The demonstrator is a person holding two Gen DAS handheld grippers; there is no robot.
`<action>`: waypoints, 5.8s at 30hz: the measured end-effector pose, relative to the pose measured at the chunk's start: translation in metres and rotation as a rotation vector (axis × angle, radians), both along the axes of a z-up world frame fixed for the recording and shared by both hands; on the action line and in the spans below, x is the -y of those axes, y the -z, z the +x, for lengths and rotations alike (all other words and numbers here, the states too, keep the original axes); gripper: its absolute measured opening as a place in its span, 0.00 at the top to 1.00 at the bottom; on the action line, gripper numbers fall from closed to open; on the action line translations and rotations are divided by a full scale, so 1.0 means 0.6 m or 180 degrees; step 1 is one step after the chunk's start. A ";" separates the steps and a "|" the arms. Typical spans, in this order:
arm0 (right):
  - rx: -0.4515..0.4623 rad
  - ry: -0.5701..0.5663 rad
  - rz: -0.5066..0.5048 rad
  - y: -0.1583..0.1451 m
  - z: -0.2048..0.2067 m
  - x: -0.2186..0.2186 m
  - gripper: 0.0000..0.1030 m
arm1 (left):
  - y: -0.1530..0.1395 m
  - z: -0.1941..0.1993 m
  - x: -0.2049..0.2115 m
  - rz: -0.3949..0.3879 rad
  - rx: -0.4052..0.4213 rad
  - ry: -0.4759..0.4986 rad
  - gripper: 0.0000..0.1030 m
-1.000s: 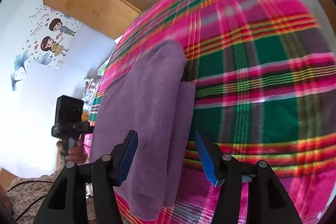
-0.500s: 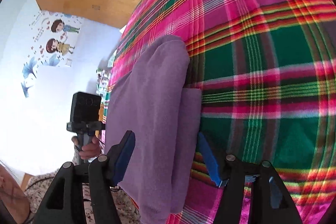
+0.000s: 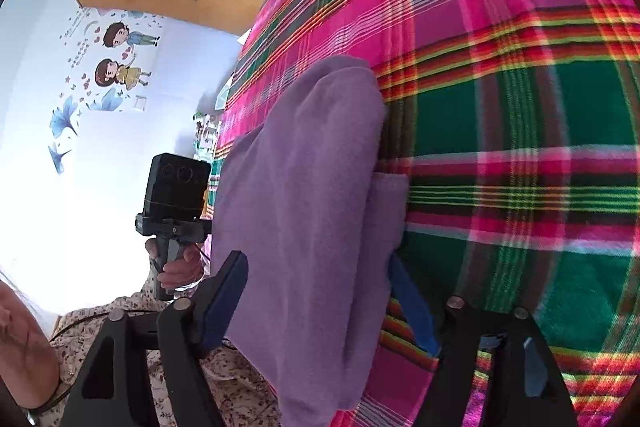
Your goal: Fold clothes
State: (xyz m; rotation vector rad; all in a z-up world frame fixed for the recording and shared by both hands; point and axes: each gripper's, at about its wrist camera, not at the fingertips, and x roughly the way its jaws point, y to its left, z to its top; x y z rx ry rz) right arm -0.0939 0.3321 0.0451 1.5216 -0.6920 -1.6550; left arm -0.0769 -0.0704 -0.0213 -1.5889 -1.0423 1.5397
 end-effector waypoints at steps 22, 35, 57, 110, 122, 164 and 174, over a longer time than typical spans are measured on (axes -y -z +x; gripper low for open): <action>-0.0025 -0.0372 -0.0014 0.000 0.005 0.090 0.17 | -0.002 -0.002 -0.039 0.0048 0.0048 0.0057 0.25; -0.0027 -0.0207 0.0041 0.004 0.004 0.092 0.21 | -0.003 -0.007 -0.057 -0.0074 0.0082 -0.0075 0.28; -0.0378 -0.0186 0.0705 -0.003 0.008 0.093 0.69 | 0.004 -0.033 -0.058 -0.0329 0.0124 -0.0121 0.60; -0.0750 0.0373 0.0903 -0.048 0.045 0.135 0.73 | -0.007 -0.251 -0.041 -0.0298 -0.0114 -0.0332 0.64; -0.0815 0.0217 0.0813 -0.056 0.001 0.244 0.73 | -0.001 -0.156 0.061 -0.0333 -0.0183 -0.0525 0.64; -0.0789 0.0208 0.0496 -0.012 -0.136 0.482 0.73 | -0.033 -0.198 0.187 -0.0556 -0.0261 -0.1033 0.64; -0.0855 0.0333 0.0452 -0.008 -0.158 0.509 0.73 | -0.034 -0.192 0.275 -0.0602 -0.0311 -0.1087 0.64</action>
